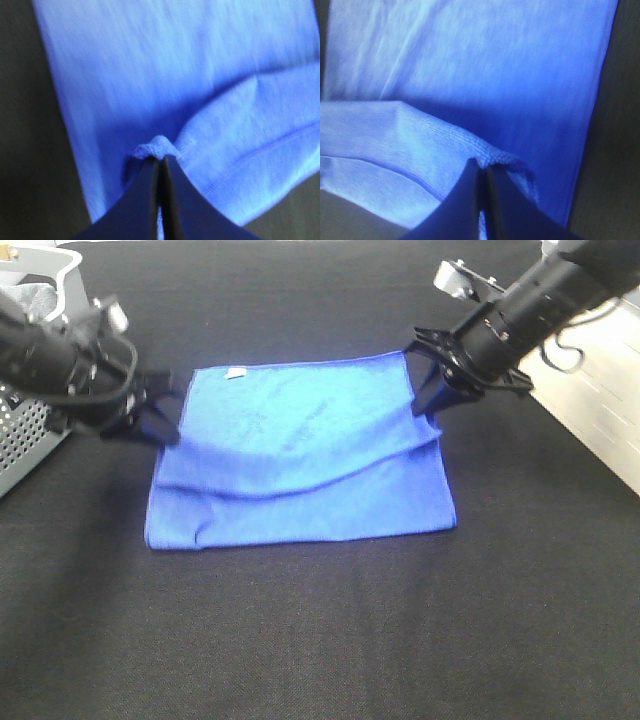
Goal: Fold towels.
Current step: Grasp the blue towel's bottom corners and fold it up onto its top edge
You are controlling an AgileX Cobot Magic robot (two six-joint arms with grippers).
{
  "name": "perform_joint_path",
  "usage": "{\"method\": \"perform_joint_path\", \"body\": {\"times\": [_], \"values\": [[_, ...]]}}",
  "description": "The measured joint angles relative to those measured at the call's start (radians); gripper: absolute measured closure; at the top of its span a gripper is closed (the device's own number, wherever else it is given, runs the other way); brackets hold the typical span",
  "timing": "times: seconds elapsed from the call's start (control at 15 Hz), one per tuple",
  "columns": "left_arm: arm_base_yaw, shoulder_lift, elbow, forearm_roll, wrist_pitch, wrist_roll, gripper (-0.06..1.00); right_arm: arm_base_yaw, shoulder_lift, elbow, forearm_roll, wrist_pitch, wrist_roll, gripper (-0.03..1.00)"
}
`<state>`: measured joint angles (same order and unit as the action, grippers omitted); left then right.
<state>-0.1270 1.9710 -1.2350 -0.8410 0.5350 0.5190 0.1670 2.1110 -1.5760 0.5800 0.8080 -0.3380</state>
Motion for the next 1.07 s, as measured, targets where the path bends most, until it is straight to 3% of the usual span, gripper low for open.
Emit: {"method": "perform_joint_path", "body": {"times": [0.2,0.33,0.6,0.8,1.07], "values": [[0.054,0.103,-0.178,0.012,0.012,-0.008,0.94,0.000,0.150,-0.223,-0.035,0.025,0.036,0.97],[0.054,0.145,-0.235,0.018,0.017,-0.008,0.94,0.000,0.196,-0.294,-0.037,0.028,0.038,0.97],[0.053,0.308,-0.457,0.025,0.006,-0.008,0.94,0.000,0.390,-0.625,-0.114,0.030,0.075,0.97],[0.043,0.401,-0.610,0.026,-0.014,-0.008,0.94,0.000,0.491,-0.774,-0.170,0.024,0.090,0.97],[0.039,0.468,-0.679,0.026,-0.135,0.016,0.94,0.000,0.542,-0.810,-0.208,-0.121,0.091,0.97]]}}
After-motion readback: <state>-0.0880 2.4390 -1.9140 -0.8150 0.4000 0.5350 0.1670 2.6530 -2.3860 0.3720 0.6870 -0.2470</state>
